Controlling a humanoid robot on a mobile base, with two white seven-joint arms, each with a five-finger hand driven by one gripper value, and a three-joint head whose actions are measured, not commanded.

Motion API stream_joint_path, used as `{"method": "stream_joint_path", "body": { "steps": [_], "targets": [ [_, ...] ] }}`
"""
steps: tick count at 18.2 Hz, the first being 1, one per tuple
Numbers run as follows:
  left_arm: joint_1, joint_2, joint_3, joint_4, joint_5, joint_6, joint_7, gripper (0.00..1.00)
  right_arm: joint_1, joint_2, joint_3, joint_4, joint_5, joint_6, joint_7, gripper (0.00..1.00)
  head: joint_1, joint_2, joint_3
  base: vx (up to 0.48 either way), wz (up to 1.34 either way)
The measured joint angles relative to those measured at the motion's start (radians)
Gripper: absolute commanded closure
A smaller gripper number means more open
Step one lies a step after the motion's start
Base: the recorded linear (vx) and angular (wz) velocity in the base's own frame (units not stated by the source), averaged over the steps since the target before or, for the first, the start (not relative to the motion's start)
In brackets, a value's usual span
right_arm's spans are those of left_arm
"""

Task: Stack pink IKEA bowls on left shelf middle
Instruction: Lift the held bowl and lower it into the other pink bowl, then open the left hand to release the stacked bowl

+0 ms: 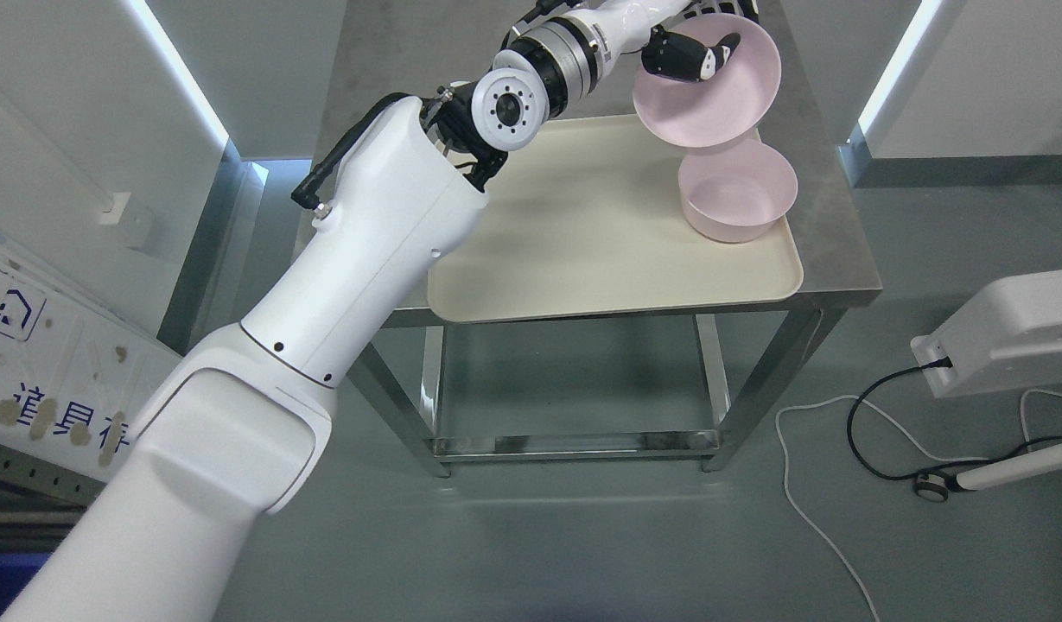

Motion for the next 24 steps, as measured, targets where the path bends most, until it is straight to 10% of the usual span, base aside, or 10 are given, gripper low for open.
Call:
{"method": "stream_joint_path", "body": {
  "steps": [19, 24],
  "targets": [
    [-0.016, -0.004, -0.176, 0.076, 0.131, -0.010, 0.072, 0.90, 0.000, 0.000, 0.000, 0.000, 0.000, 0.000, 0.000, 0.00, 0.0000, 0.000, 0.000, 0.000, 0.00],
    [-0.023, -0.004, -0.189, 0.057, 0.144, -0.012, 0.093, 0.73, 0.000, 0.000, 0.000, 0.000, 0.000, 0.000, 0.000, 0.00, 0.0000, 0.000, 0.000, 0.000, 0.00]
  ]
}}
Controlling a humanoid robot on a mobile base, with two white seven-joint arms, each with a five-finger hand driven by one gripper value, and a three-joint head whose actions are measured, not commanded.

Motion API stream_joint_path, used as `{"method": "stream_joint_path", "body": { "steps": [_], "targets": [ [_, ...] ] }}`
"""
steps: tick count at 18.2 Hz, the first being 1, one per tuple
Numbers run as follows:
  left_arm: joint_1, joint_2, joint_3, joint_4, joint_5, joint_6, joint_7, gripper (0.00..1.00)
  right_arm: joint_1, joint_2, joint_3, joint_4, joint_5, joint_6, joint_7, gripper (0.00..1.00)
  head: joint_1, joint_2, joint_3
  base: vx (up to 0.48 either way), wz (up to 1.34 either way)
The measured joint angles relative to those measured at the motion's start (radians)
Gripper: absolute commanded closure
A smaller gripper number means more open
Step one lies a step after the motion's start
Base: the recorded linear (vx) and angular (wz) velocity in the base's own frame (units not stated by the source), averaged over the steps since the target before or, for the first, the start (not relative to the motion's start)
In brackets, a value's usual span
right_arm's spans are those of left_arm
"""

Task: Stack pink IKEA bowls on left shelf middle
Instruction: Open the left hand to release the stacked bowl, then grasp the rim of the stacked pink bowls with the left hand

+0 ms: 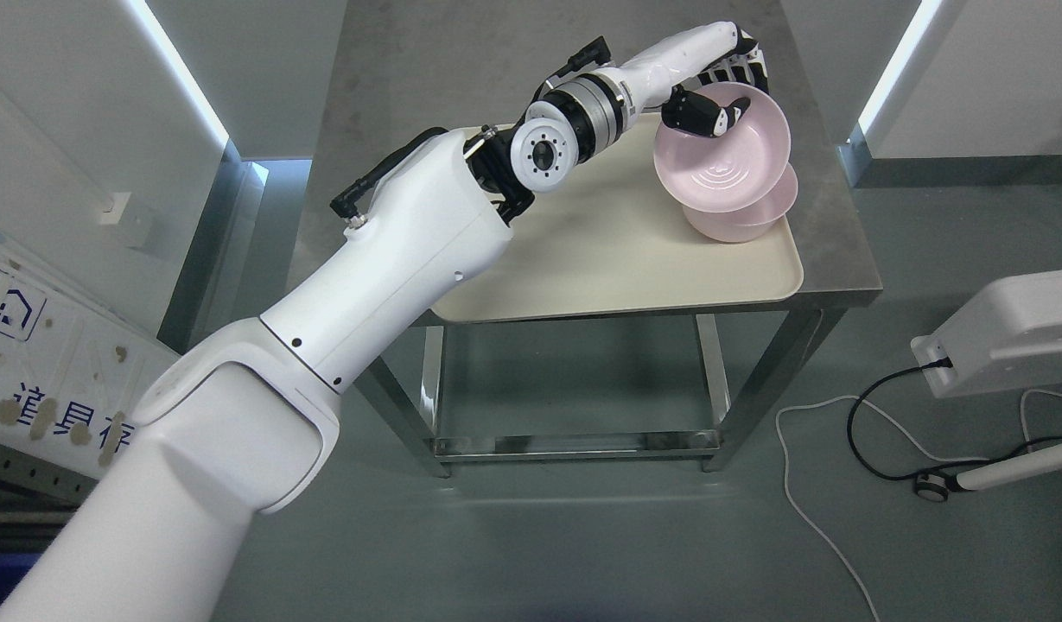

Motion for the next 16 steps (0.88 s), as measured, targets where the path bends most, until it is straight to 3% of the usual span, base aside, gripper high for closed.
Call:
{"method": "stream_joint_path", "body": {
  "steps": [3, 4, 6, 10, 16],
  "targets": [
    [-0.002, 0.000, 0.004, -0.005, 0.003, 0.000, 0.001, 0.65, 0.000, 0.000, 0.000, 0.000, 0.000, 0.000, 0.000, 0.00, 0.0000, 0.000, 0.000, 0.000, 0.00],
    [-0.002, 0.000, 0.008, -0.005, 0.003, 0.000, 0.001, 0.56, 0.000, 0.000, 0.000, 0.000, 0.000, 0.000, 0.000, 0.00, 0.0000, 0.000, 0.000, 0.000, 0.00],
    [-0.003, 0.000, 0.016, -0.006, 0.004, 0.000, 0.001, 0.26, 0.000, 0.000, 0.000, 0.000, 0.000, 0.000, 0.000, 0.00, 0.0000, 0.000, 0.000, 0.000, 0.00],
    [0.040, 0.000, 0.069, -0.038, 0.006, -0.001, -0.003, 0.06, 0.000, 0.000, 0.000, 0.000, 0.000, 0.000, 0.000, 0.00, 0.0000, 0.000, 0.000, 0.000, 0.00],
    [0.170, 0.000, 0.174, -0.156, -0.008, -0.027, -0.107, 0.03, 0.000, 0.000, 0.000, 0.000, 0.000, 0.000, 0.000, 0.00, 0.0000, 0.000, 0.000, 0.000, 0.00]
  ]
}}
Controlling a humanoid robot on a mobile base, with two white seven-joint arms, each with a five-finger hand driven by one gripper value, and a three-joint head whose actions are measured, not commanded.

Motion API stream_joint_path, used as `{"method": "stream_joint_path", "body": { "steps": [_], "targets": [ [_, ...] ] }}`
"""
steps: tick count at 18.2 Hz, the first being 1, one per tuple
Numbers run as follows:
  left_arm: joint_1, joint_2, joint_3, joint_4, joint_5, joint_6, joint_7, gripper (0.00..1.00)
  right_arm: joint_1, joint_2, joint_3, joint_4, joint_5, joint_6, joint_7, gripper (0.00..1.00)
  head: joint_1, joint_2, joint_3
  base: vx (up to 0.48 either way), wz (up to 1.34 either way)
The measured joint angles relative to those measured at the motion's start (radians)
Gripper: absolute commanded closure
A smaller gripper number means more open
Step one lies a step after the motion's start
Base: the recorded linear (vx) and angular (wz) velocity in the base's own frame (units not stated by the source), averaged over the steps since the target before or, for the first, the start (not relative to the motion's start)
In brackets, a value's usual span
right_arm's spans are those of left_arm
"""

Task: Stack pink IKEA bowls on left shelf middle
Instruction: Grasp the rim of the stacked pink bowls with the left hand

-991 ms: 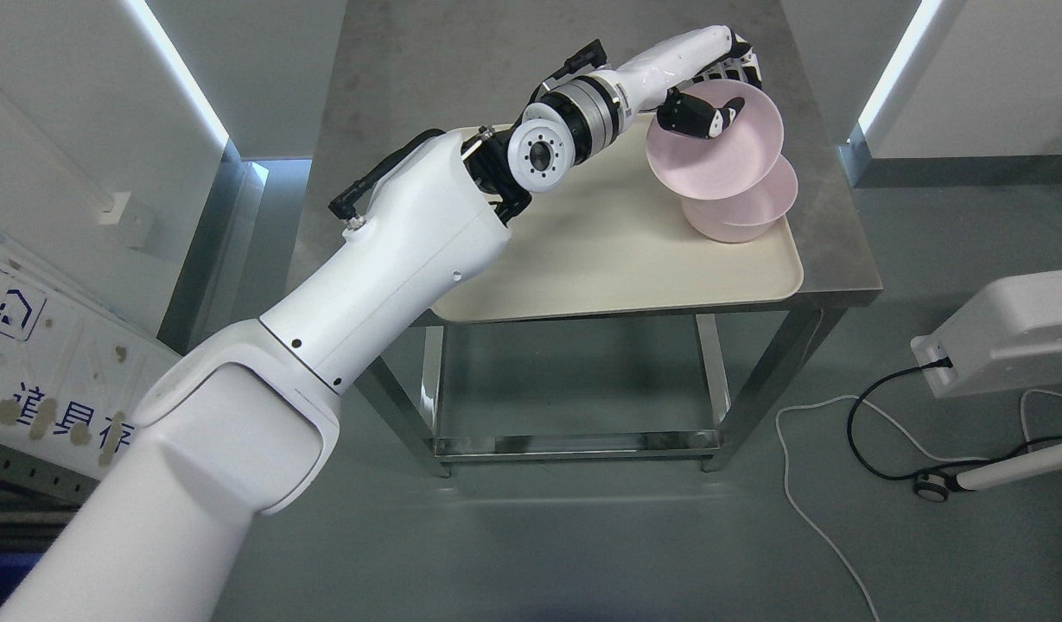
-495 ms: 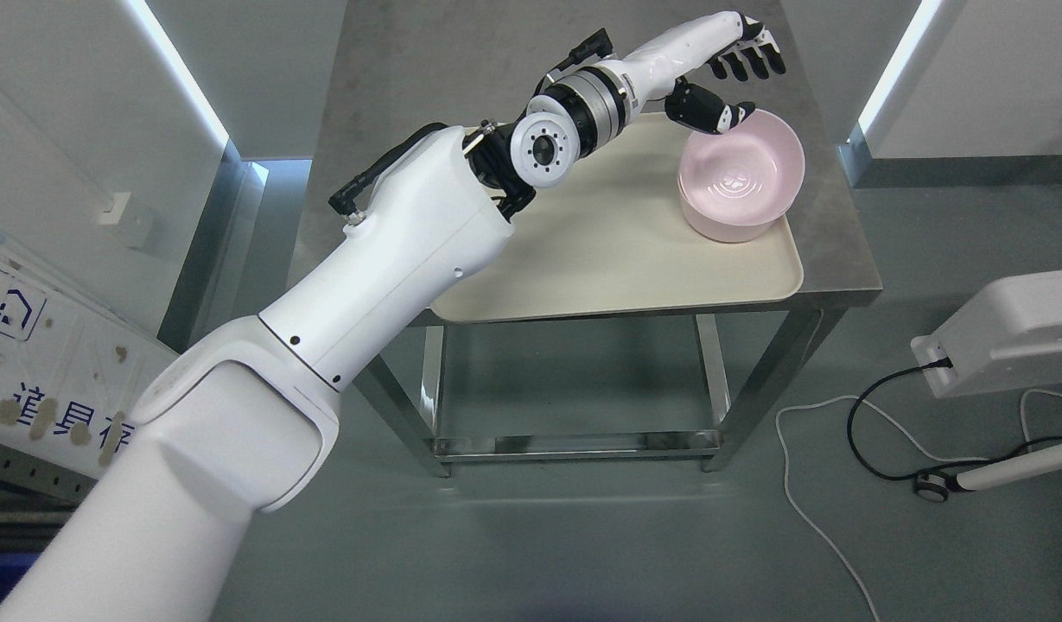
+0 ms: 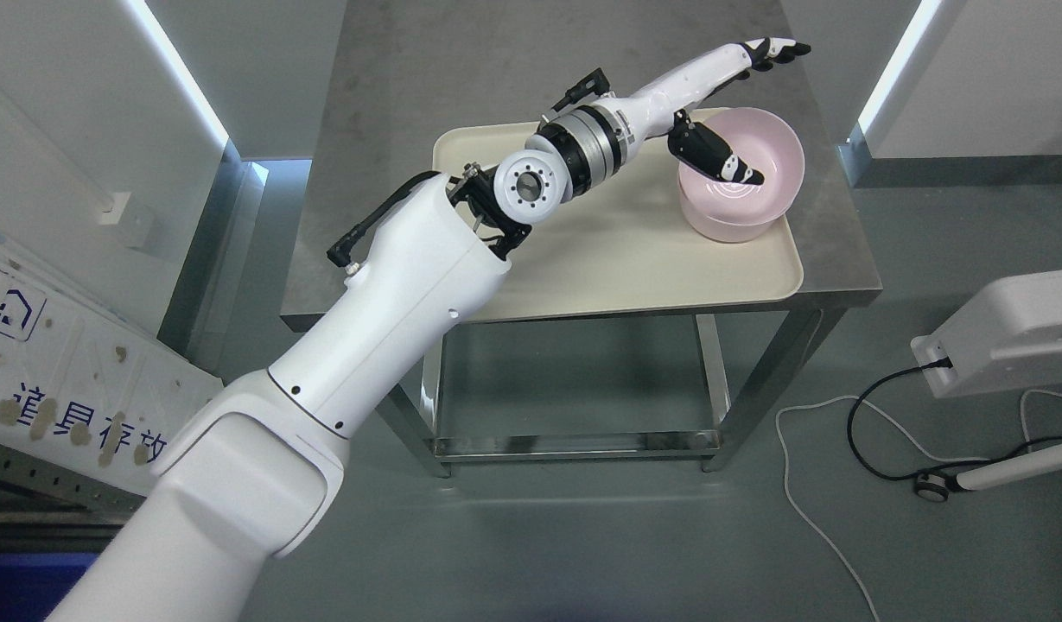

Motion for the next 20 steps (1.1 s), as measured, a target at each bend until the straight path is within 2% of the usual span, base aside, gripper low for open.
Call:
{"method": "stream_joint_path", "body": {
  "steps": [7, 12, 20],
  "targets": [
    [0.066, 0.000, 0.049, -0.085, -0.075, -0.006, -0.028, 0.05, 0.000, 0.000, 0.000, 0.000, 0.000, 0.000, 0.000, 0.00, 0.0000, 0.000, 0.000, 0.000, 0.00],
    [0.101, 0.000, 0.030, -0.116, -0.116, -0.009, -0.029, 0.06, 0.000, 0.000, 0.000, 0.000, 0.000, 0.000, 0.000, 0.00, 0.0000, 0.000, 0.000, 0.000, 0.00],
    [0.124, 0.000, 0.001, -0.104, -0.316, 0.042, -0.055, 0.14, 0.000, 0.000, 0.000, 0.000, 0.000, 0.000, 0.000, 0.00, 0.0000, 0.000, 0.000, 0.000, 0.00]
  ]
}}
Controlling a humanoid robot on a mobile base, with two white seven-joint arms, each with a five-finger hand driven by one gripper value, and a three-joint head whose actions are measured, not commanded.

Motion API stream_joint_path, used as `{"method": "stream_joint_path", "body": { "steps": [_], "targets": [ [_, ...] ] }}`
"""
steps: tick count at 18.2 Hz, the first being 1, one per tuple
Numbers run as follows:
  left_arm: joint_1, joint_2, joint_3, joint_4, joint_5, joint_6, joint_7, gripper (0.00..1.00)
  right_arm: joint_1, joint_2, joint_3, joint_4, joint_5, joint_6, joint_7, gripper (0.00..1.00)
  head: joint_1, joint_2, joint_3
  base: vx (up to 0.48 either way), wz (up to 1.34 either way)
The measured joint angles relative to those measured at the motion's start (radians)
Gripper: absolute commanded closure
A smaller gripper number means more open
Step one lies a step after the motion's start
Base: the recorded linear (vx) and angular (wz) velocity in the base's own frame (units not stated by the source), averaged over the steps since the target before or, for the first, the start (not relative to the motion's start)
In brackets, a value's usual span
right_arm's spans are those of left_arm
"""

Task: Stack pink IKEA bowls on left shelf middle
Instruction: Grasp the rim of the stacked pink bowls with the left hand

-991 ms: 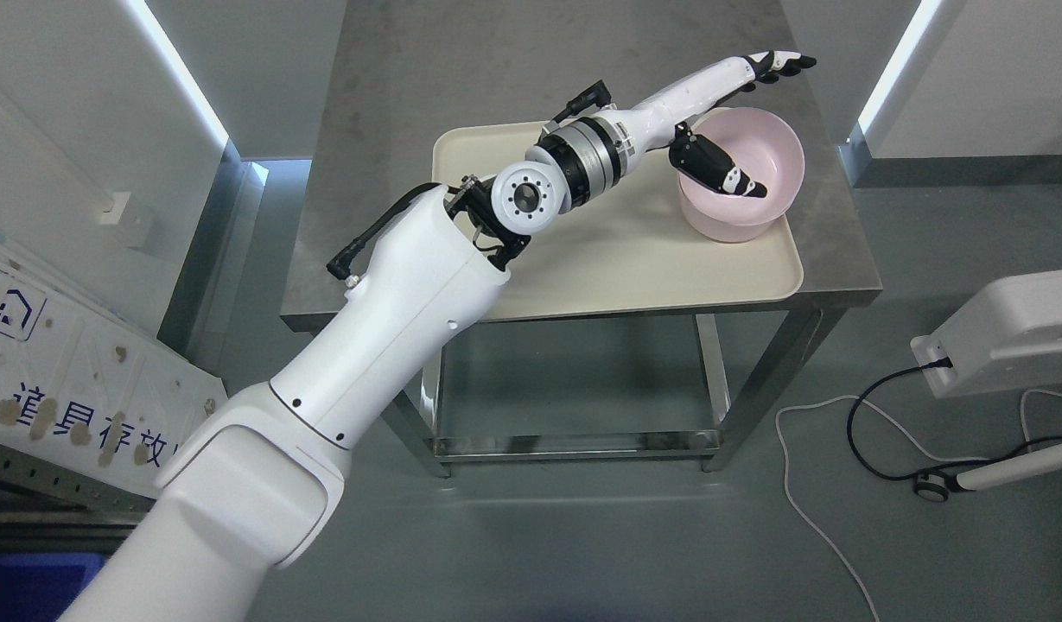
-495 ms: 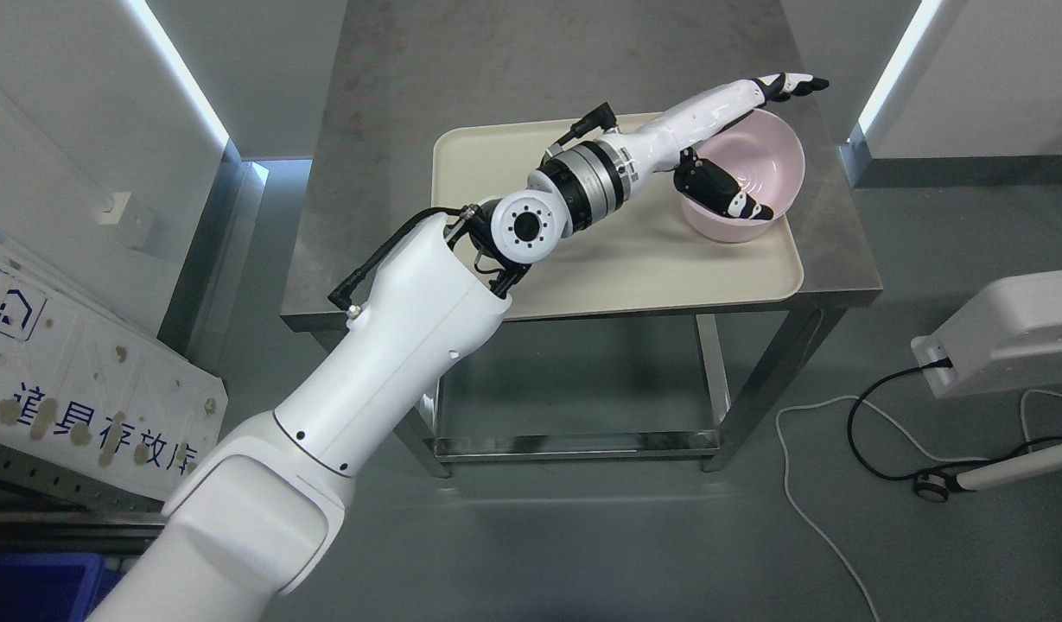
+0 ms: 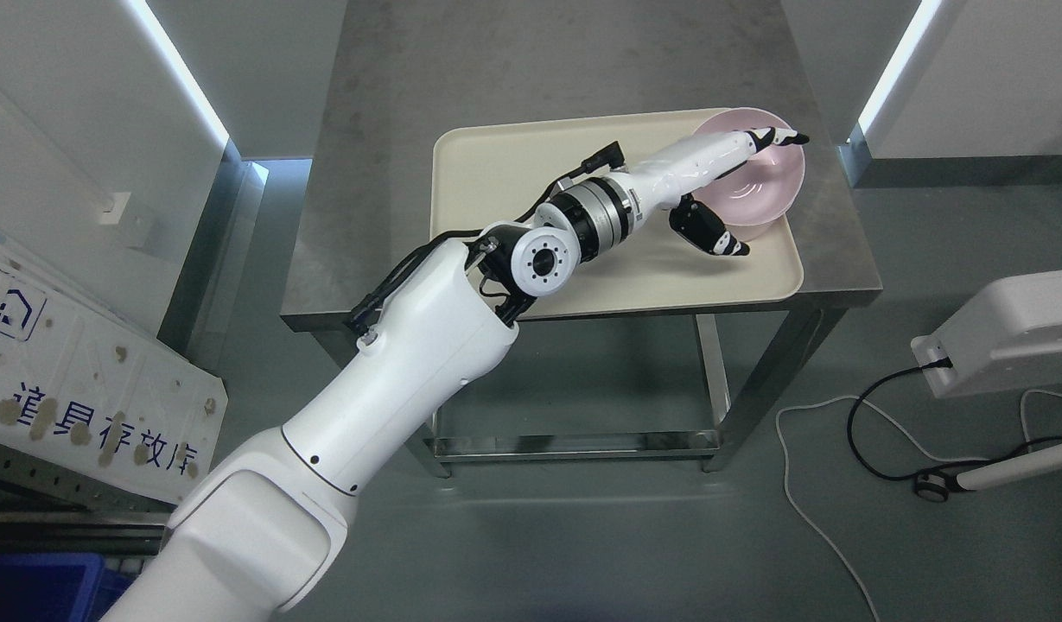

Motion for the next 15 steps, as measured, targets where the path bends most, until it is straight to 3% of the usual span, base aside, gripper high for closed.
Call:
{"method": "stream_joint_path", "body": {
  "steps": [9, 12, 15],
  "targets": [
    [0.002, -0.001, 0.002, 0.038, -0.147, 0.021, -0.040, 0.53, 0.000, 0.000, 0.000, 0.000, 0.000, 0.000, 0.000, 0.00, 0.0000, 0.000, 0.000, 0.000, 0.00],
    [0.003, 0.000, 0.023, 0.046, -0.164, -0.020, -0.046, 0.72, 0.000, 0.000, 0.000, 0.000, 0.000, 0.000, 0.000, 0.00, 0.0000, 0.000, 0.000, 0.000, 0.00],
    [0.007, 0.000, 0.045, 0.051, -0.173, -0.075, -0.050, 0.85, 0.000, 0.000, 0.000, 0.000, 0.000, 0.000, 0.000, 0.00, 0.0000, 0.000, 0.000, 0.000, 0.00]
  ]
}}
